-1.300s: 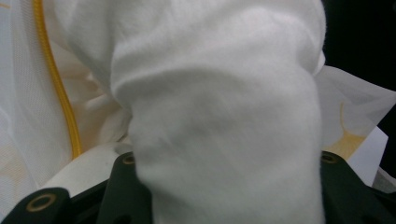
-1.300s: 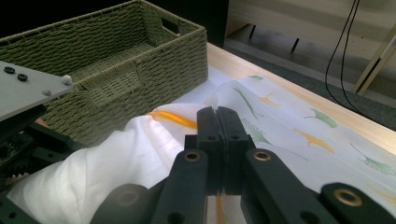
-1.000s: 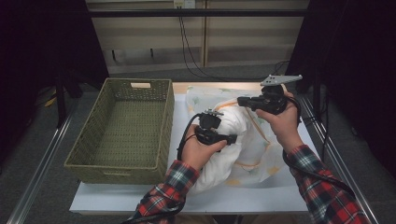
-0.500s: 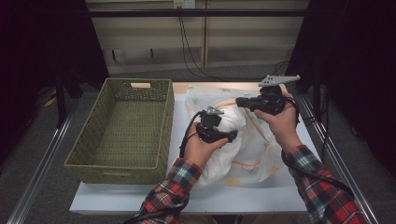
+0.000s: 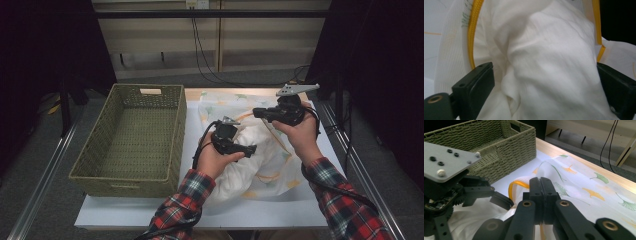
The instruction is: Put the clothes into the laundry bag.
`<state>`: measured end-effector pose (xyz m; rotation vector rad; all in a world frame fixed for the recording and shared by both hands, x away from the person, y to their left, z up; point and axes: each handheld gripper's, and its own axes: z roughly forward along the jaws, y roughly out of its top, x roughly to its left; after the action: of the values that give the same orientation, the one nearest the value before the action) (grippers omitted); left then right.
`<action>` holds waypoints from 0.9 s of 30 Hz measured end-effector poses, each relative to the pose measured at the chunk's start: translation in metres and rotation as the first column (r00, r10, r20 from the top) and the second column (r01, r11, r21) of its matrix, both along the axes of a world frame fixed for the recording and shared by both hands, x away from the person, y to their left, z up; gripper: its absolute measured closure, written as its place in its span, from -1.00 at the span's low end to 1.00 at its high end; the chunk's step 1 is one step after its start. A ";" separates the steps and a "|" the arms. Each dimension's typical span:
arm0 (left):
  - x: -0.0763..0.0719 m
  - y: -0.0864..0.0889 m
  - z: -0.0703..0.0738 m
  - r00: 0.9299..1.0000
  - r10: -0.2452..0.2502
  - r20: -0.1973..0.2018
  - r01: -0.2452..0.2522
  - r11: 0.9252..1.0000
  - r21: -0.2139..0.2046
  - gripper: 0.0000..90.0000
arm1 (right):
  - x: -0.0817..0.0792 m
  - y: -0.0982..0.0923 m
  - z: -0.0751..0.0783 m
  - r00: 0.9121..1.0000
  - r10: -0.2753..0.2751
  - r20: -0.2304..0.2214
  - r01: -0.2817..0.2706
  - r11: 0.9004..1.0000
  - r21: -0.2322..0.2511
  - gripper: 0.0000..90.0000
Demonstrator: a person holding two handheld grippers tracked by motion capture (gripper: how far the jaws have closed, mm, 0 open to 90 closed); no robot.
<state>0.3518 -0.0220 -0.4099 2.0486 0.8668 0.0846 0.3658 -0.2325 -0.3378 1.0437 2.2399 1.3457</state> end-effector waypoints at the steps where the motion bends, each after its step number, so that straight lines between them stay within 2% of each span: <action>1: -0.002 0.001 0.000 1.000 -0.009 0.003 0.009 1.000 0.010 -0.88 | 0.000 0.000 0.000 1.000 0.001 0.000 -0.001 1.000 -0.003 0.99; 2: -0.003 0.001 0.001 1.000 -0.011 0.000 0.011 1.000 0.012 -0.89 | 0.000 0.000 -0.001 1.000 0.001 -0.001 -0.001 1.000 -0.001 0.99; 5: -0.008 0.002 0.002 0.999 -0.018 0.031 0.017 0.999 0.046 -0.95 | 0.001 -0.001 -0.001 1.000 -0.005 -0.001 0.005 1.000 -0.001 0.99; 9: -0.015 0.003 0.003 0.998 -0.044 0.035 0.041 0.996 0.075 -0.96 | 0.001 -0.001 -0.001 1.000 -0.008 0.000 0.008 1.000 -0.003 0.99; 19: -0.018 0.003 -0.014 0.999 -0.048 0.008 0.047 0.995 0.087 -0.96 | 0.002 -0.002 0.005 1.000 -0.017 0.006 0.017 1.000 -0.005 0.99; 21: -0.018 0.002 -0.017 0.999 -0.044 -0.010 0.044 0.995 0.085 -0.92 | 0.003 -0.002 0.006 1.000 -0.016 0.008 0.016 1.000 0.000 0.99; 24: -0.019 0.000 -0.019 0.999 -0.046 -0.007 0.046 0.994 0.097 -0.84 | 0.002 -0.002 0.007 1.000 -0.017 0.006 0.017 1.000 0.006 0.99; 27: -0.021 -0.002 -0.021 0.998 -0.056 -0.020 0.057 0.994 0.095 -0.66 | 0.002 -0.003 0.007 1.000 -0.018 0.008 0.018 1.000 0.001 0.99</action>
<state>0.3310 -0.0243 -0.4312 2.1648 0.8288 0.0791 0.3682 -0.2354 -0.3309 1.0537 2.2195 1.3412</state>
